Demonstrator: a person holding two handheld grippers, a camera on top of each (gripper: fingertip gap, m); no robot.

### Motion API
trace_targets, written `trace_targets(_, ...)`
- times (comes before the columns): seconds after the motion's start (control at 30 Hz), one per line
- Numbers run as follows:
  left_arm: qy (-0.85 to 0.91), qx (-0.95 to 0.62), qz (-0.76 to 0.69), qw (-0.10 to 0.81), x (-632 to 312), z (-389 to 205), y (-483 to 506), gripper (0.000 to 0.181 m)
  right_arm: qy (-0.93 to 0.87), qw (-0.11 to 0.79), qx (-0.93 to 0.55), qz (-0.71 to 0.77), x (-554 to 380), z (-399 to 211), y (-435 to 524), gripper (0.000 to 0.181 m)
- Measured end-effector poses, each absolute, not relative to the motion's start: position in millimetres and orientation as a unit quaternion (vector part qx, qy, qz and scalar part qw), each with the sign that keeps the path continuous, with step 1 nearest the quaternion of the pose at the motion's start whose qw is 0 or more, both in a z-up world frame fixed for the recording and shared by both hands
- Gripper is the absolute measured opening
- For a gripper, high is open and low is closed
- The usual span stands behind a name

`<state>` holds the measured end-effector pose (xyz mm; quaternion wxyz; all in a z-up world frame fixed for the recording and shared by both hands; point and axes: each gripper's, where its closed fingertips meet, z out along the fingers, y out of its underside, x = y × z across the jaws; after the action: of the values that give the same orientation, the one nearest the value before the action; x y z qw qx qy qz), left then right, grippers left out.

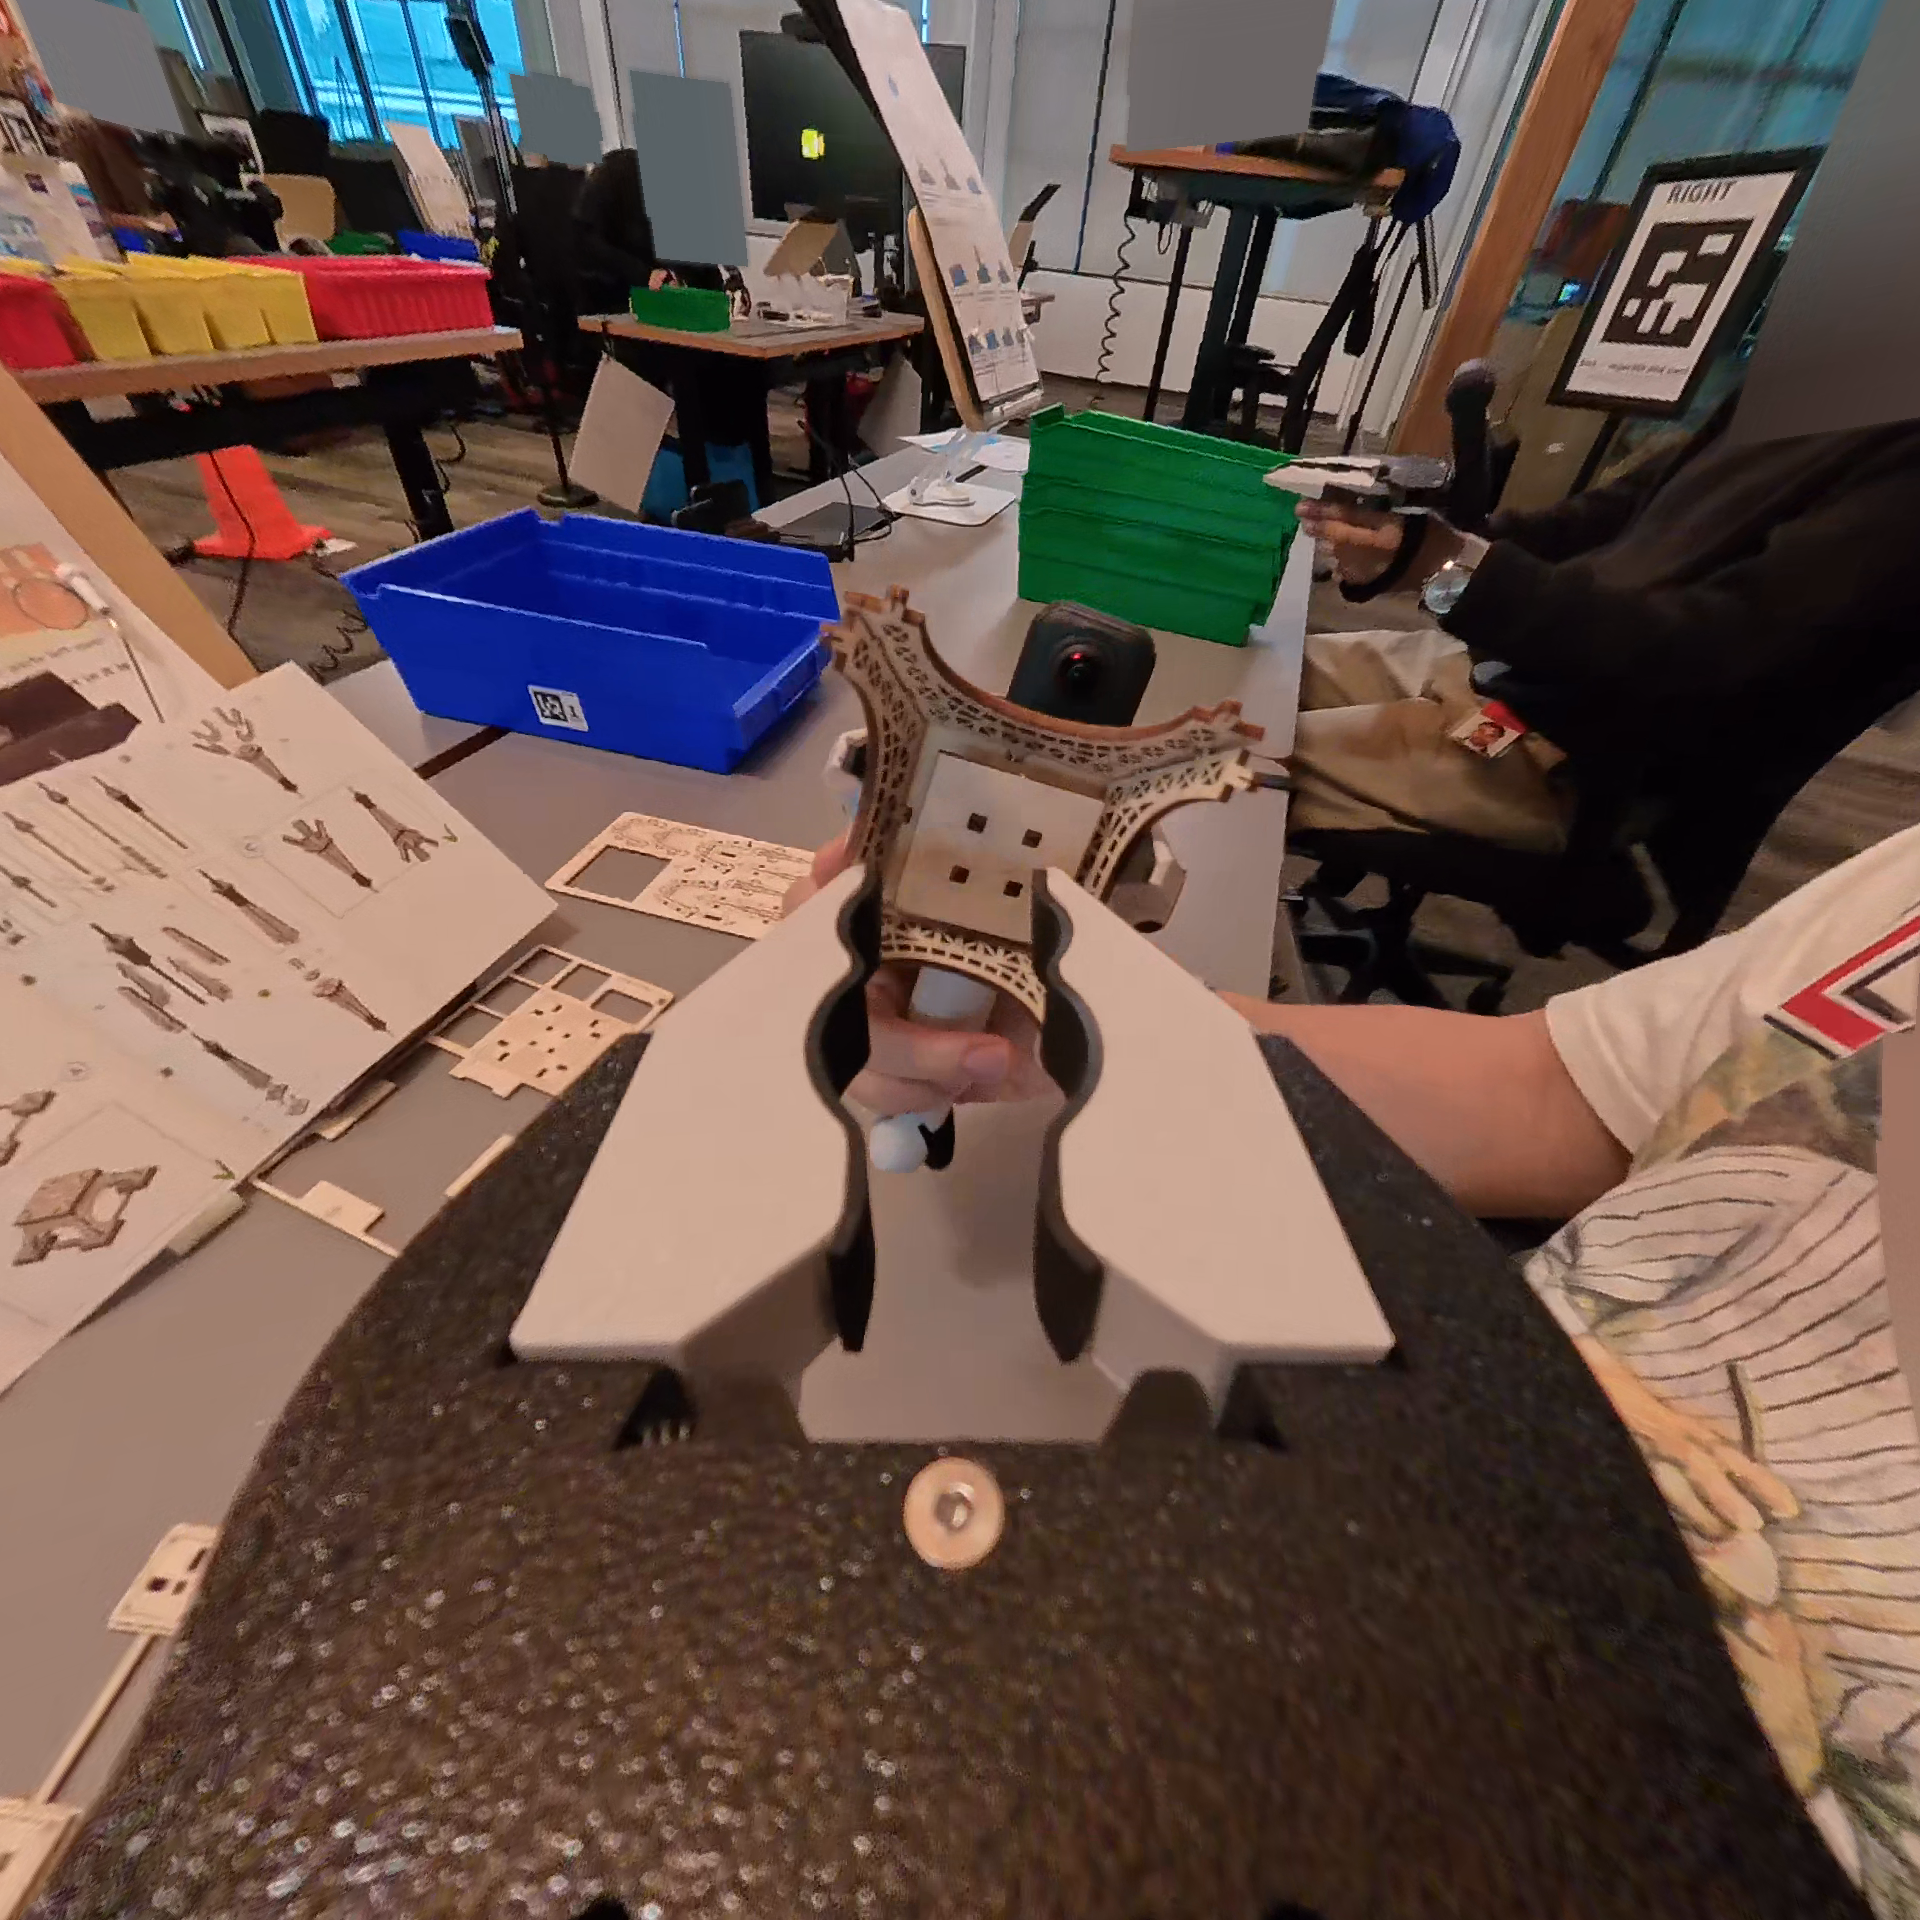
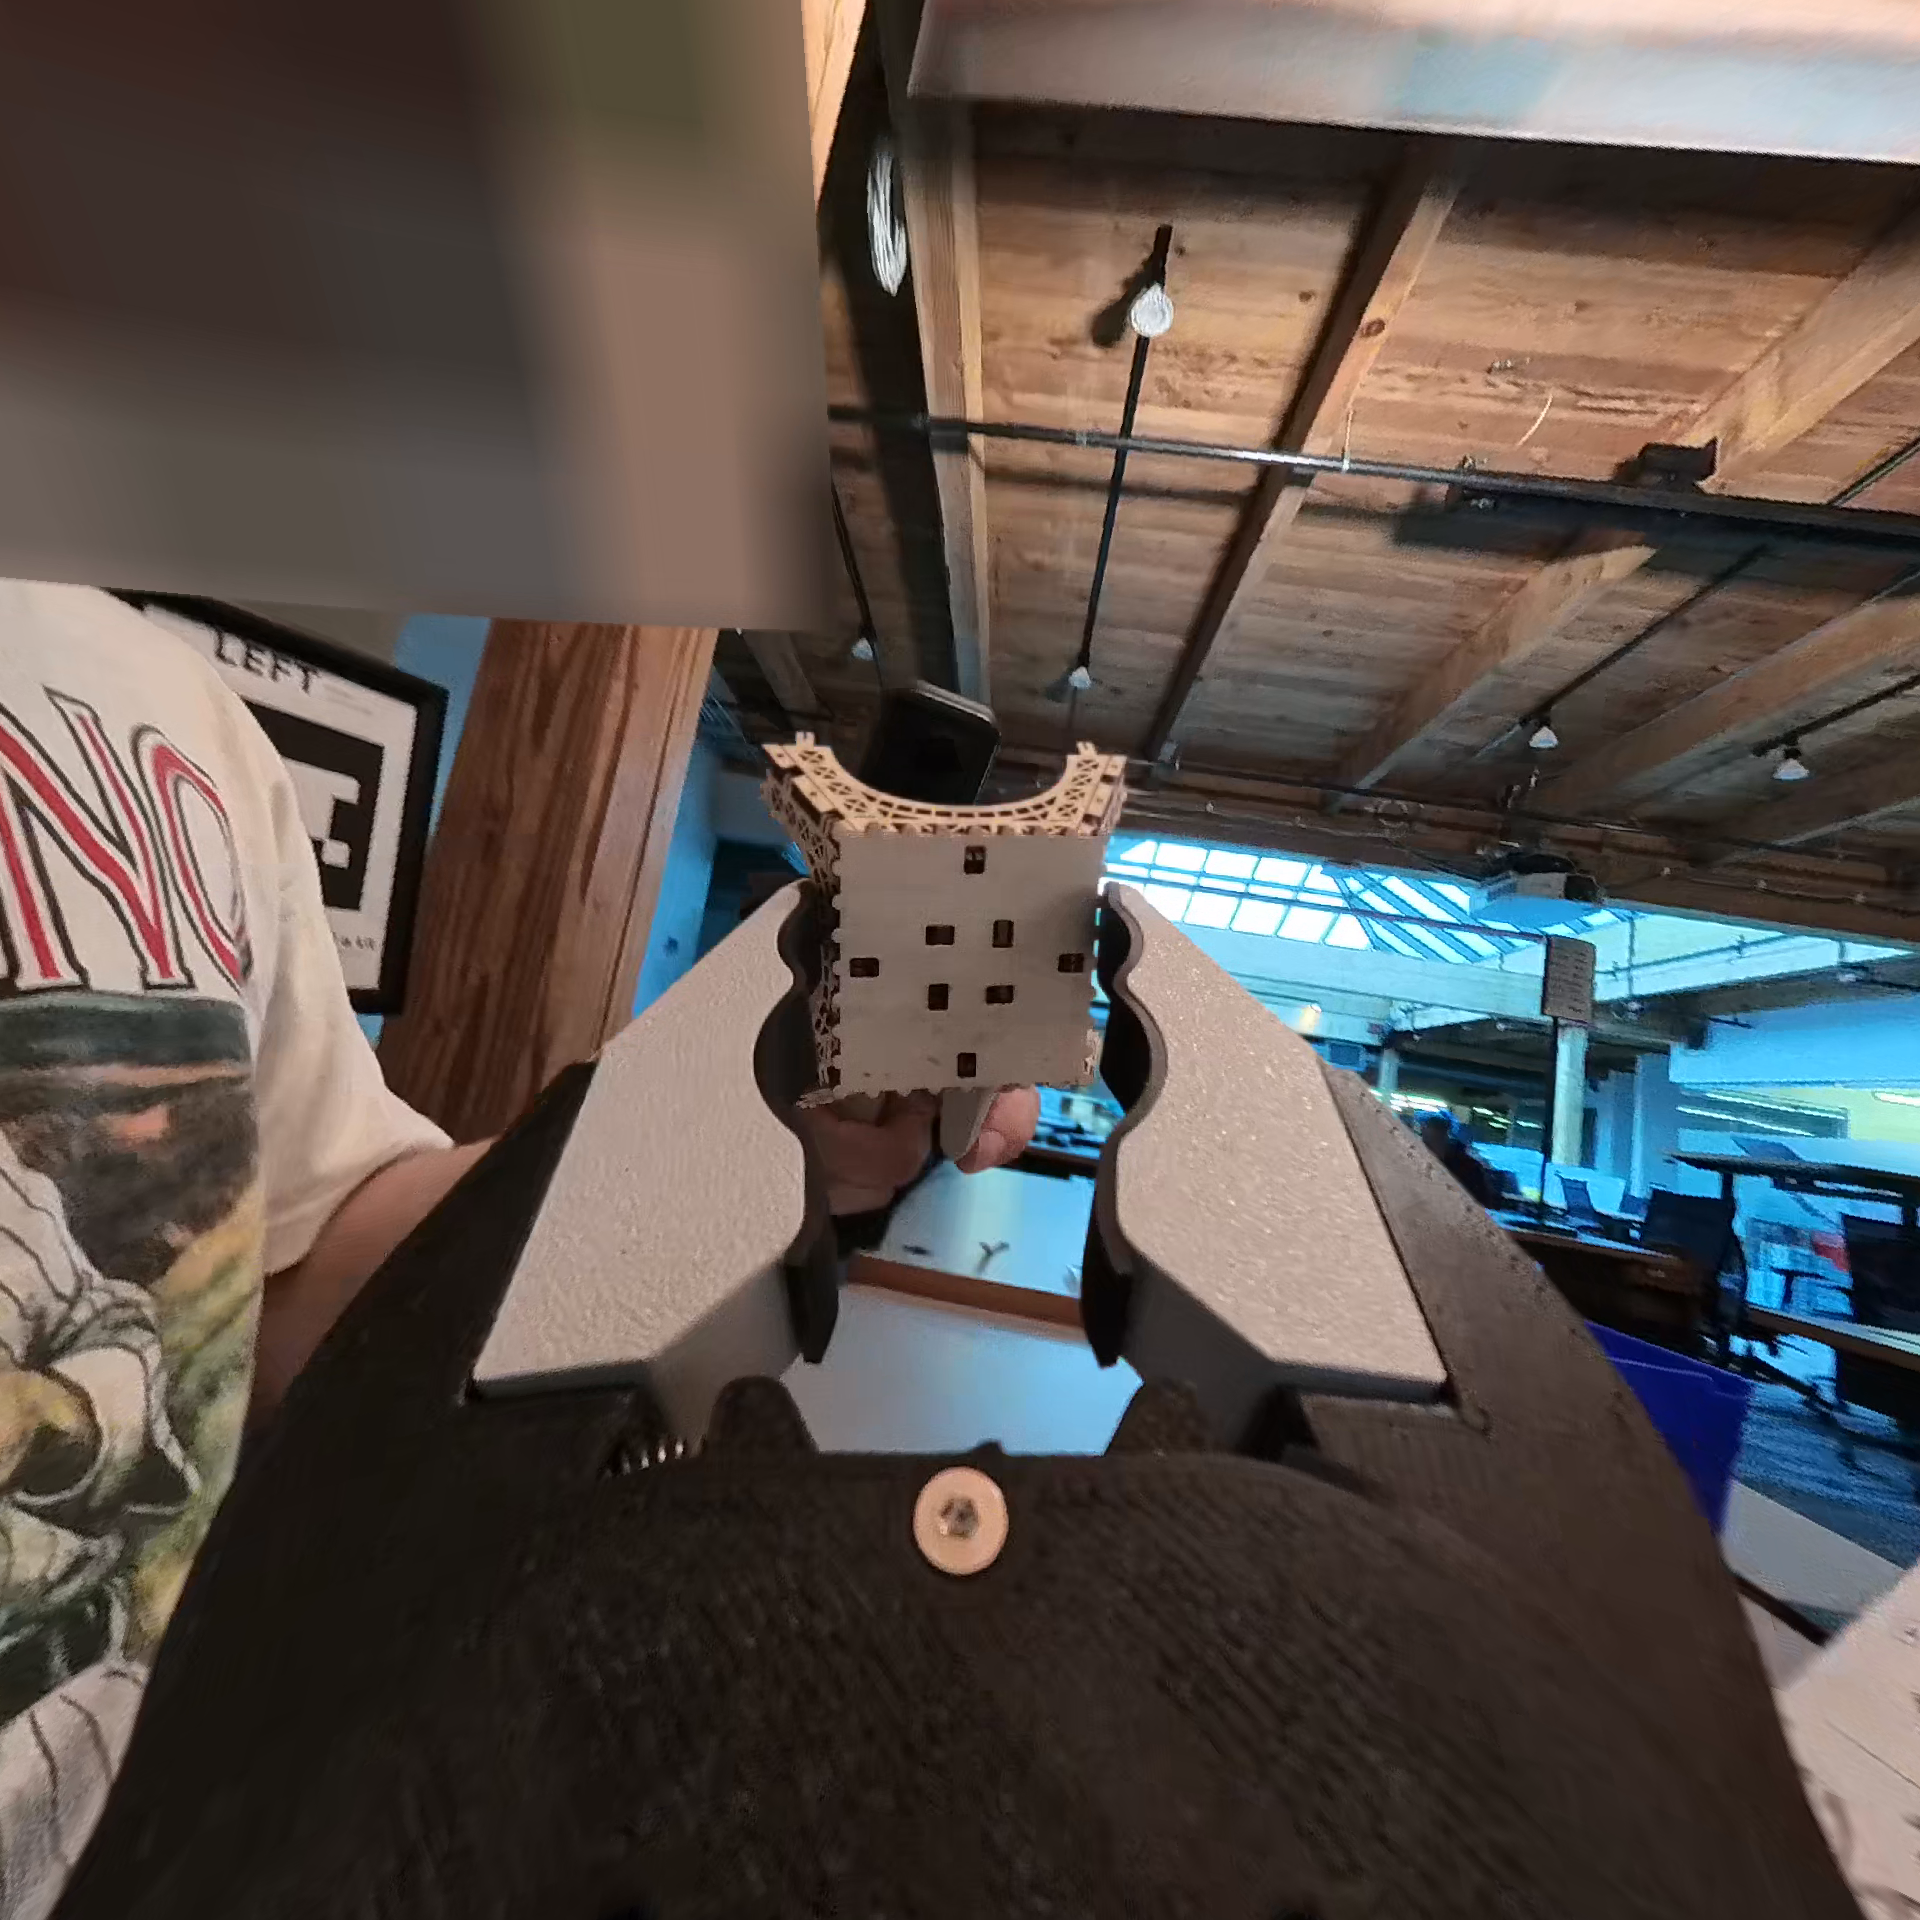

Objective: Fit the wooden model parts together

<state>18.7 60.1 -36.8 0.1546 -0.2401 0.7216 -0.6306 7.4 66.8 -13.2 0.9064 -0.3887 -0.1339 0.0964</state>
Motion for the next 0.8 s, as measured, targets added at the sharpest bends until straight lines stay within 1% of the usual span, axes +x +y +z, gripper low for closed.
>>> trace_targets(0.13, 0.732, -0.221, -0.609, 0.210, 18.1, -30.8, 56.1, 0.026, -0.129, 0.915, -0.364, 0.122, 7.5, -10.7, 62.1, 0.052)
trace_targets(0.43, 0.768, -0.161, -0.542, 0.302, 1.1, -26.3, 48.3, 0.021, -0.170, 0.915, -0.357, 0.084, -2.4, -5.7, 52.9, 0.051)
trace_targets(0.57, 0.778, -0.153, -0.520, 0.317, 0.1, -30.4, 45.2, 0.025, -0.187, 0.913, -0.355, 0.076, -9.6, -3.6, 51.4, 0.052)
trace_targets(0.8, 0.775, -0.141, -0.527, 0.320, -1.8, -27.8, 43.9, 0.027, -0.191, 0.913, -0.350, 0.081, -13.0, -1.9, 49.9, 0.052)
